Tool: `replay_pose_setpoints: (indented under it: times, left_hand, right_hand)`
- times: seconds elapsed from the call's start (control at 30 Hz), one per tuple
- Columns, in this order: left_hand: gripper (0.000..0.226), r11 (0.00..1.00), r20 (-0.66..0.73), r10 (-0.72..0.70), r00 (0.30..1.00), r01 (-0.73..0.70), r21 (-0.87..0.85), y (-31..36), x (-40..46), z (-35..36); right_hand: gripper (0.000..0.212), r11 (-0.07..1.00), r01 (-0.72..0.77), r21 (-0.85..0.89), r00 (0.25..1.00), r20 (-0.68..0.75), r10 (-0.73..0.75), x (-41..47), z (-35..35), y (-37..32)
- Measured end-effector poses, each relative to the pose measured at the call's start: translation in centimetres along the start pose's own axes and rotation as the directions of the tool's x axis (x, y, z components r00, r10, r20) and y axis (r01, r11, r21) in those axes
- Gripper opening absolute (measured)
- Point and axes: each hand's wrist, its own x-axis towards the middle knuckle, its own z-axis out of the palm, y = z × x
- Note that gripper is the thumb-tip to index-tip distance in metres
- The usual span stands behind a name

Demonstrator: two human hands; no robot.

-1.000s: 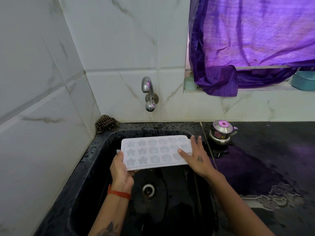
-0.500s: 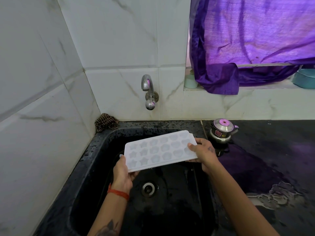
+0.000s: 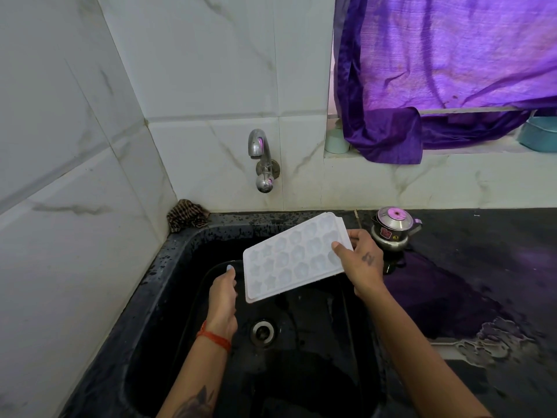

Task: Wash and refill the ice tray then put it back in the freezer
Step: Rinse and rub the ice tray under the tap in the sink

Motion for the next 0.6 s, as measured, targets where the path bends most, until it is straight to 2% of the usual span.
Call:
replay_pose_setpoints:
  times: [0.6]
  left_hand:
    - [0.052,0.999,0.061,0.048,0.997,-0.047,-0.004,0.0,-0.2,0.8]
  right_hand:
    - [0.023,0.974,0.197,-0.113,0.980,0.021,-0.196,-1.2,0.4,-0.3]
